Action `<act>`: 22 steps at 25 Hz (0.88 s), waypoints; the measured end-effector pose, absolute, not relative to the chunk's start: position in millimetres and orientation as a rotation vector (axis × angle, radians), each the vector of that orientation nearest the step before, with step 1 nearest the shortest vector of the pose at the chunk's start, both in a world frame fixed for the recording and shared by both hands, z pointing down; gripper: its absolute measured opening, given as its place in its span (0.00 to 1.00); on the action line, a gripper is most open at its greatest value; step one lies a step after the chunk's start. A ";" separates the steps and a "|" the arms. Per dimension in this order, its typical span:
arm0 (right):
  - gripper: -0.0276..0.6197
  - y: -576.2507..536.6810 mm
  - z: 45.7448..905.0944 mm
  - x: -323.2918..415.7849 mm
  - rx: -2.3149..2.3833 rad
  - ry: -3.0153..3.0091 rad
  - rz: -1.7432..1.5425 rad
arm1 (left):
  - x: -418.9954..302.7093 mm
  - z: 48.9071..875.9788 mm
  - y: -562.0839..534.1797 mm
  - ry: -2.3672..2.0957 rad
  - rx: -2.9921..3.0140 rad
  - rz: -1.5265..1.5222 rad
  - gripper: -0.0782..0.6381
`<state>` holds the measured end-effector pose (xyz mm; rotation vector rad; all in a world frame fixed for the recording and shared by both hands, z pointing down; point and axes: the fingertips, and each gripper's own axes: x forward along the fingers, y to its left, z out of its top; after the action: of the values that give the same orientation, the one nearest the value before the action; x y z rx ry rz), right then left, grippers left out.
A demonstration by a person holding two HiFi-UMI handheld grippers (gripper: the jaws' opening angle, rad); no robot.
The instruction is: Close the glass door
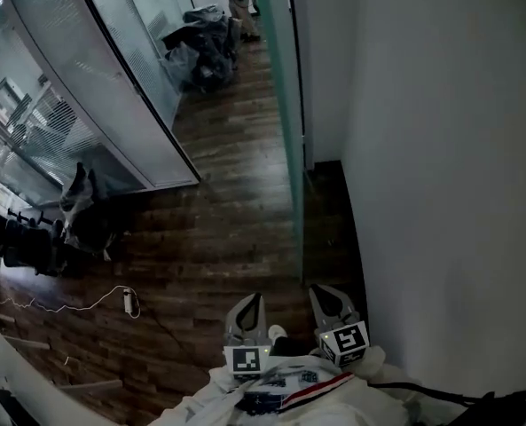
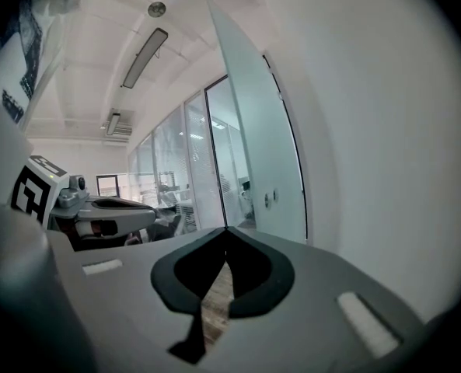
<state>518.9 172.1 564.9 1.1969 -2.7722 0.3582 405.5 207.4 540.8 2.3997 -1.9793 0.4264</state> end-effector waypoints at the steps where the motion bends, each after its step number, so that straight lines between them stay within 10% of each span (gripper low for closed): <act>1: 0.05 169.6 564.4 510.5 1.182 -2.774 0.359 | 396.9 539.5 205.4 -1.993 2.391 0.421 0.11; 12: 0.06 89.1 587.7 527.5 1.344 -2.608 0.326 | 370.0 544.6 165.0 -1.879 2.539 0.361 0.11; 22: 0.33 -68.3 603.4 502.7 0.691 -2.772 0.171 | 351.9 559.9 109.5 -1.988 2.332 0.443 0.11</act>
<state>502.7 -68.3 603.4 0.6913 -2.7718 0.1706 351.9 109.5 559.9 2.3315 -1.9882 0.4425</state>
